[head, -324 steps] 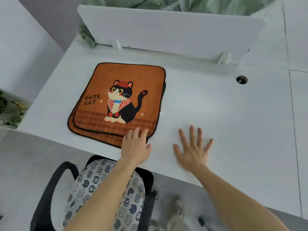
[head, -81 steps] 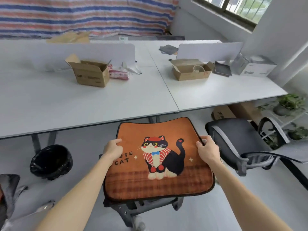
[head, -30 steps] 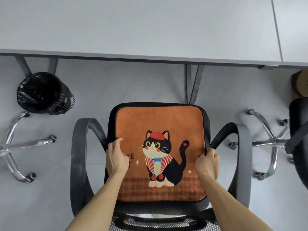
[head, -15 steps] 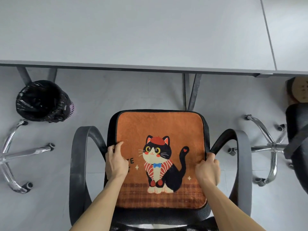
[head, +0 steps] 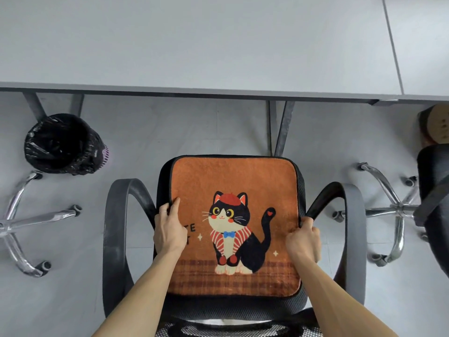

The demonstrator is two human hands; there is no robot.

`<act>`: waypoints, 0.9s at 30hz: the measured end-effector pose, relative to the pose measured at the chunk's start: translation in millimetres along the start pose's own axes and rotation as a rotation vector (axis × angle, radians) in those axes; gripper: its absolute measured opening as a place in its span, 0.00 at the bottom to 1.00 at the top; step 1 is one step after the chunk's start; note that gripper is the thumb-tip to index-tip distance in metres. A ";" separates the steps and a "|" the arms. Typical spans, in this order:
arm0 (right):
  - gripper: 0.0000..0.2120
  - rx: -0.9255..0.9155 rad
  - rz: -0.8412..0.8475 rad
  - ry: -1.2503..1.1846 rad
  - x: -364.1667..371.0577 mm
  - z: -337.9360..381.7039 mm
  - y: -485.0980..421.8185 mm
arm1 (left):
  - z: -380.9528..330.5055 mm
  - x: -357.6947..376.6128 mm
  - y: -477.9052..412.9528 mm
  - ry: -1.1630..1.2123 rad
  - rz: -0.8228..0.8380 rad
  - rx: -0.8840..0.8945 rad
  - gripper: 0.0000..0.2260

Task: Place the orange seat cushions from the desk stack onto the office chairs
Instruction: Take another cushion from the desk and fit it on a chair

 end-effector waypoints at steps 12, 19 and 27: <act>0.24 0.013 -0.002 0.026 2.3 -0.4 -1.1 | -1.8 -0.6 1.5 -0.187 0.000 -0.017 0.35; 0.24 -0.064 -0.055 0.115 2.1 17.2 5.5 | -5.3 0.5 -0.9 -0.255 -0.025 0.019 0.33; 0.26 -0.597 -0.029 0.301 29.7 137.7 2.4 | -93.9 4.4 -43.3 -0.408 -0.028 0.515 0.29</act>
Point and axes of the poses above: each hand's wrist, its own y-axis away from the middle knuckle, its own x-axis out of the palm, z = x × y, the point moved 6 cm from there along -y, towards the middle knuckle, and after that the axes turned 14 degrees about z, right-handed, at the moved point
